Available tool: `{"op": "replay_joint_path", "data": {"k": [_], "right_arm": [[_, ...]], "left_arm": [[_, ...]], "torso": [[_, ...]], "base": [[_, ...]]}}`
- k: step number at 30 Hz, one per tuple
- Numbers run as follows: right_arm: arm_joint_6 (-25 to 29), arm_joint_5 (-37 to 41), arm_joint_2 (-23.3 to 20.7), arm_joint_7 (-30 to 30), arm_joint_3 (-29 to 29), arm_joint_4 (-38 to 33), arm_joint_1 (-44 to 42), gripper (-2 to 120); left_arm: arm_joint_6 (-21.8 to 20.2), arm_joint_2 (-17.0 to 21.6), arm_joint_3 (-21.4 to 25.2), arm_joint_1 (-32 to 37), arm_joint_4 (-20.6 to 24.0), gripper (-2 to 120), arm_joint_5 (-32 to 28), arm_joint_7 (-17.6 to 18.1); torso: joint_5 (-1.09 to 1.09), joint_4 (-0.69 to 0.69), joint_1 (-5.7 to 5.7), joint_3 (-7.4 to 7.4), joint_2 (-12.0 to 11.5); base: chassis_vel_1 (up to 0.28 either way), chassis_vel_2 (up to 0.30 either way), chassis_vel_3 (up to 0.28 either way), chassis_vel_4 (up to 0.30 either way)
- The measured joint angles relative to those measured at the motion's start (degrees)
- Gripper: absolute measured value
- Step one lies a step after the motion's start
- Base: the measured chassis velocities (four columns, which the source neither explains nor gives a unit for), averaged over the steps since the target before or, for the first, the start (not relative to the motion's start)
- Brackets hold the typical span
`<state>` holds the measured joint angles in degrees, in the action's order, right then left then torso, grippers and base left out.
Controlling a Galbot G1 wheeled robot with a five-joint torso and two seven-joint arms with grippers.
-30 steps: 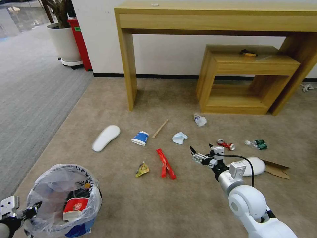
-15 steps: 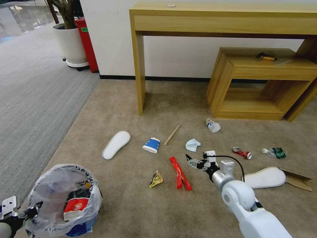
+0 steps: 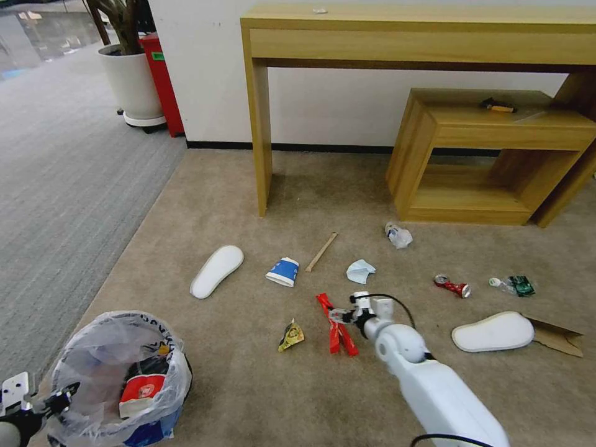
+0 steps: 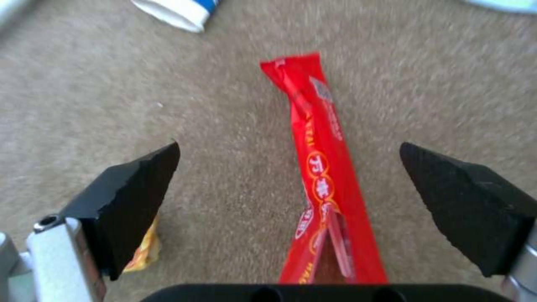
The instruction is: Pick up the trash bin and place the garbage on the floor into it.
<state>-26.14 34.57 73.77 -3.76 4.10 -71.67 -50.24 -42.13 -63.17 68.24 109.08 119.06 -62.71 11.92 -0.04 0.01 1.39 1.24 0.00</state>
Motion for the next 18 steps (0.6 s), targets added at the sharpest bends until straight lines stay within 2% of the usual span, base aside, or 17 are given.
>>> {"op": "replay_joint_path", "data": {"k": [15, 17, 18], "right_arm": [[1.6, -3.84, 4.76, 0.7, -0.08, 14.92, 6.56, 98], [2.12, -4.52, 5.27, 1.14, -0.01, 16.69, 7.22, 90], [2.12, -4.52, 5.27, 1.14, -0.01, 16.69, 7.22, 90]], "left_arm": [[0.0, 0.34, 0.19, -0.51, -1.47, 0, -0.12, -0.26], [0.0, 0.6, 0.21, -0.55, -1.78, 0, -0.22, -0.28], [0.0, 0.6, 0.21, -0.55, -1.78, 0, -0.22, -0.28]], "torso": [[0.01, -0.01, 0.0, 0.0, 0.0], [0.01, -0.01, 0.0, 0.0, 0.0], [0.01, -0.01, 0.0, 0.0, 0.0]], "base": [[0.0, 0.0, 0.0, 0.0], [0.0, 0.0, 0.0, 0.0], [0.0, 0.0, 0.0, 0.0]]}}
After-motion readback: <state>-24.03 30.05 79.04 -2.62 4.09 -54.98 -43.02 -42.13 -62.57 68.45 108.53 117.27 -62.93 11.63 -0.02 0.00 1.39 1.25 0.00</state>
